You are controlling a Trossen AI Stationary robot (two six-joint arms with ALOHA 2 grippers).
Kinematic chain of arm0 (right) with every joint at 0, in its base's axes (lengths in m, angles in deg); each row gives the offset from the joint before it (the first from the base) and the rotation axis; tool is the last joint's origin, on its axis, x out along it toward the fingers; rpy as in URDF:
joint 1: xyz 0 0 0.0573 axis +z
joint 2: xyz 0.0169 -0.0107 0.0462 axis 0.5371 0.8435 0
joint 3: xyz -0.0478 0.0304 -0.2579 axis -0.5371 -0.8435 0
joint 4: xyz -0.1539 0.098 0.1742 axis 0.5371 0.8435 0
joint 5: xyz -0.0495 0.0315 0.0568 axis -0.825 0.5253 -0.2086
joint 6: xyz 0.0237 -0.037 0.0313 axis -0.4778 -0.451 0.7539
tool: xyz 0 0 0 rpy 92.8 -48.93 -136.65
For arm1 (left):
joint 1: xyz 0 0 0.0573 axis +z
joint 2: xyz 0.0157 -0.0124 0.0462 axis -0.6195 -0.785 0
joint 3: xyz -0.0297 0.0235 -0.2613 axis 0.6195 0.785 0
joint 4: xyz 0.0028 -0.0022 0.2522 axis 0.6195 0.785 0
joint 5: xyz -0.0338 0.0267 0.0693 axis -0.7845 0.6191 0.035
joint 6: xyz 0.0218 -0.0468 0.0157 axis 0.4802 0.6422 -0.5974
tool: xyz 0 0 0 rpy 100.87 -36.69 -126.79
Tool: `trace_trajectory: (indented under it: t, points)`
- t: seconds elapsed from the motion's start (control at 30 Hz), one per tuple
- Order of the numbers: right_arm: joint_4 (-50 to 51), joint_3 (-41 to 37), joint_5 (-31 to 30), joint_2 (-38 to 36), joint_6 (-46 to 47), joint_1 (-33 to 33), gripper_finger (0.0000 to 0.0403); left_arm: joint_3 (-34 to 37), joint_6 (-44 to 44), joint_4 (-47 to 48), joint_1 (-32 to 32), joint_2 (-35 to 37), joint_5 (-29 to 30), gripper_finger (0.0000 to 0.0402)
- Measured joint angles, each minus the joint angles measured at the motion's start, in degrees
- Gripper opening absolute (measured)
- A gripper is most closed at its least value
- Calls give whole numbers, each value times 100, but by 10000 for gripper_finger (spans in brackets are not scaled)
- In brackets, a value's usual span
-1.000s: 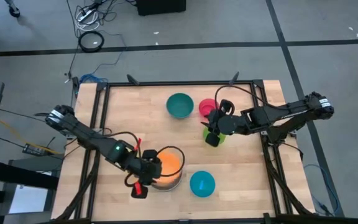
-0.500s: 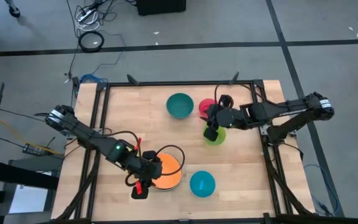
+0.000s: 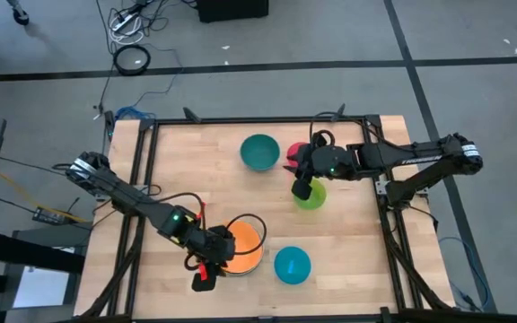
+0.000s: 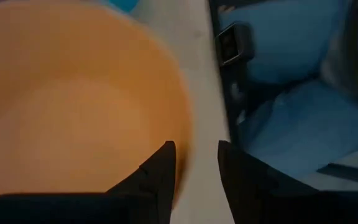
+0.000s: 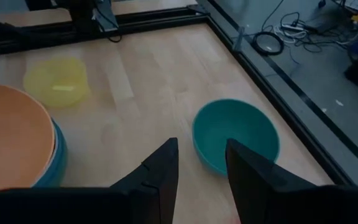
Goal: Nest bowls inside each other
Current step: Stack the orange bowl on top of the gray bowl
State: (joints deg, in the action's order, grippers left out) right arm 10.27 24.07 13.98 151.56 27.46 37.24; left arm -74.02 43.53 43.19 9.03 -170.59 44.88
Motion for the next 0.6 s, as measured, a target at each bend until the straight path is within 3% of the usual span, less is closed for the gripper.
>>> trace_trajectory:
  t: [0.1,0.27,0.47,0.6]
  points:
    - [0,0,0,0,0,8,121,130,35,-513,1,-2,-156,129]
    - [15,0,4,0,0,9,121,-222,145,-326,84,177,-380,129]
    - [15,0,4,0,7,9,121,-354,165,547,70,590,246,129]
    - [15,0,4,0,19,9,121,-253,294,227,3,641,293,129]
